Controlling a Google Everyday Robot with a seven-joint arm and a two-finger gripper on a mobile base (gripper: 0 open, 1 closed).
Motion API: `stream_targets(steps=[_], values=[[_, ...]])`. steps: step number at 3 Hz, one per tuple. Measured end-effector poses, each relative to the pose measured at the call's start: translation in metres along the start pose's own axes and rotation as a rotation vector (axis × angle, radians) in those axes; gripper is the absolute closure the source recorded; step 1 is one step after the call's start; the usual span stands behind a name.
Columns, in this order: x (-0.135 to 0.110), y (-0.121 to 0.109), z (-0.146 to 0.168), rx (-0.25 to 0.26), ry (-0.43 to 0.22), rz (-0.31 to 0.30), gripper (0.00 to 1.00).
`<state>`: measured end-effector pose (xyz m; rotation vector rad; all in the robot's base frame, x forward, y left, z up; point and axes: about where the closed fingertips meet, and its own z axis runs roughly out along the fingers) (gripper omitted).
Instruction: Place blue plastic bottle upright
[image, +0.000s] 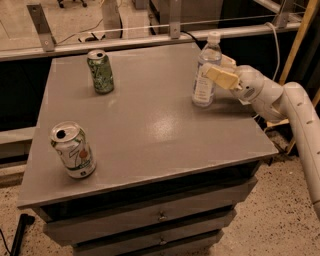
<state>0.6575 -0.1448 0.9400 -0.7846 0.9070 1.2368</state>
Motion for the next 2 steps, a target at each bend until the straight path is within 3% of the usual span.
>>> stream_targets(steps=[1,2], values=[[-0.002,0.0,0.003,-0.005,-0.001,-0.004,0.0],[-0.018,-0.003,-0.002,0.001,-0.008,-0.042,0.0]])
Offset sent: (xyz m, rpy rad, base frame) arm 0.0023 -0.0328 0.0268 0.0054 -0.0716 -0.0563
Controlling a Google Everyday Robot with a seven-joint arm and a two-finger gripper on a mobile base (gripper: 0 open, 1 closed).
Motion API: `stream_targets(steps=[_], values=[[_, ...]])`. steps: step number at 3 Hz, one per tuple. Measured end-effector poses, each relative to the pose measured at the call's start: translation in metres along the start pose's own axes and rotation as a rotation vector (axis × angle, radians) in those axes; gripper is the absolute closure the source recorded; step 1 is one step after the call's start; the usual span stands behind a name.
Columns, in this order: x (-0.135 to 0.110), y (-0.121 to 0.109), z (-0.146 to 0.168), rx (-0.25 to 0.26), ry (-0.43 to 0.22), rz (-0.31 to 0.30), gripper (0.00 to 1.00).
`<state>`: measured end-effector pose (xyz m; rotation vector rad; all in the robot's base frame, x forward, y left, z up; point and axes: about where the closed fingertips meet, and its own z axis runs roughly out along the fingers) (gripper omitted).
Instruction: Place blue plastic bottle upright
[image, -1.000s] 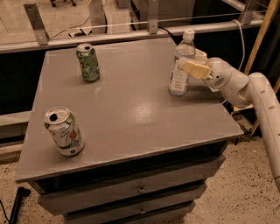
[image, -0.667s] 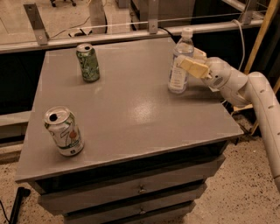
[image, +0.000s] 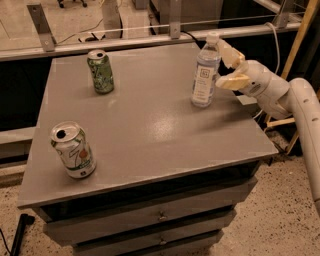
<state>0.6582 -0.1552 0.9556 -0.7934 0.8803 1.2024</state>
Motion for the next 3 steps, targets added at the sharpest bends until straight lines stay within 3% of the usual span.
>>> stream_targets(steps=[2,3], values=[[-0.086,-0.003,-0.029,0.031,0.047,-0.126,0.0],[-0.106,-0.005,-0.036,0.046,0.044,-0.16,0.0]])
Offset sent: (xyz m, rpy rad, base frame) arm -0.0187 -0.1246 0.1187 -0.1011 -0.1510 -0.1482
